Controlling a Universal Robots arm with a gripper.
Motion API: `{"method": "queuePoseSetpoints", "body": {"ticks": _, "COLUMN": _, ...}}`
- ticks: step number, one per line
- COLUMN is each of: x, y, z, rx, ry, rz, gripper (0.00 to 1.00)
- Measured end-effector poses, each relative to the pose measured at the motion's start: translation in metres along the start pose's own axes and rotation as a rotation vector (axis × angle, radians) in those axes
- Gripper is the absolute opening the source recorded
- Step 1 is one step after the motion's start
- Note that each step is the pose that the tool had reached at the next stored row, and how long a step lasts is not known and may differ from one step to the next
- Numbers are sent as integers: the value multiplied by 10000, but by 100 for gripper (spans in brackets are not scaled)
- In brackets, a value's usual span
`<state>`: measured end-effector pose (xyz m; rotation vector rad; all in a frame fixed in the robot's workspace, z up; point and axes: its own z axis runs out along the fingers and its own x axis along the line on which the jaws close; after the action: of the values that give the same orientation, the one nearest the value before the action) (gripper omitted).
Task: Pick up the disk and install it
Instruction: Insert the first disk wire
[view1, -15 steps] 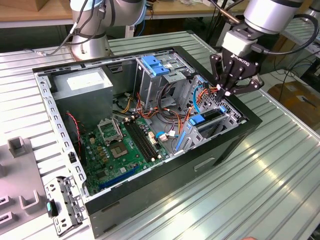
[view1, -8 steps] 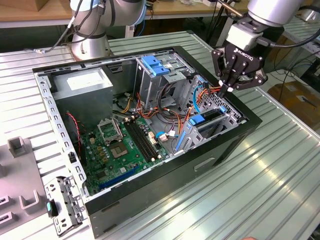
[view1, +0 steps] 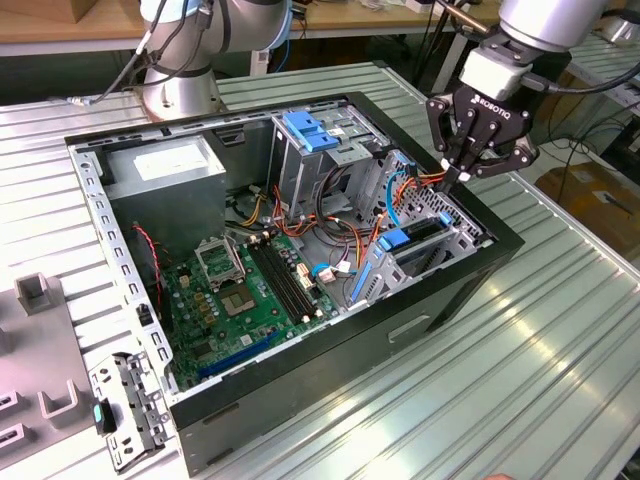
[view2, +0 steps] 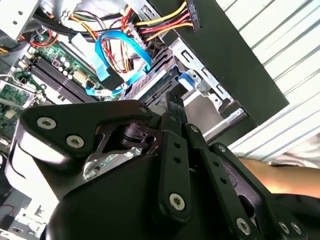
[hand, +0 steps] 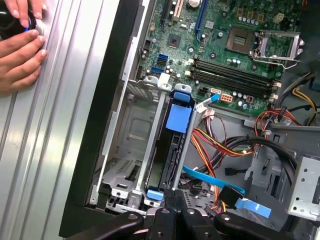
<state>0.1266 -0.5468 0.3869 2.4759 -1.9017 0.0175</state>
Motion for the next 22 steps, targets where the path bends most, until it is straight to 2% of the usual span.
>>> {"method": "queuePoseSetpoints", "body": {"ticks": 5, "x": 1, "y": -2, "z": -86, "rx": -14, "ry": -6, "rz": -36, "gripper": 11}}
{"method": "queuePoseSetpoints", "body": {"ticks": 9, "x": 4, "y": -34, "z": -90, "rx": -61, "ry": -16, "rz": -174, "gripper": 11}}
{"method": "queuePoseSetpoints", "body": {"ticks": 14, "x": 11, "y": -85, "z": -89, "rx": -66, "ry": -18, "rz": -525, "gripper": 11}}
{"method": "queuePoseSetpoints", "body": {"ticks": 22, "x": 10, "y": -87, "z": -90, "rx": -66, "ry": -16, "rz": -549, "gripper": 11}}
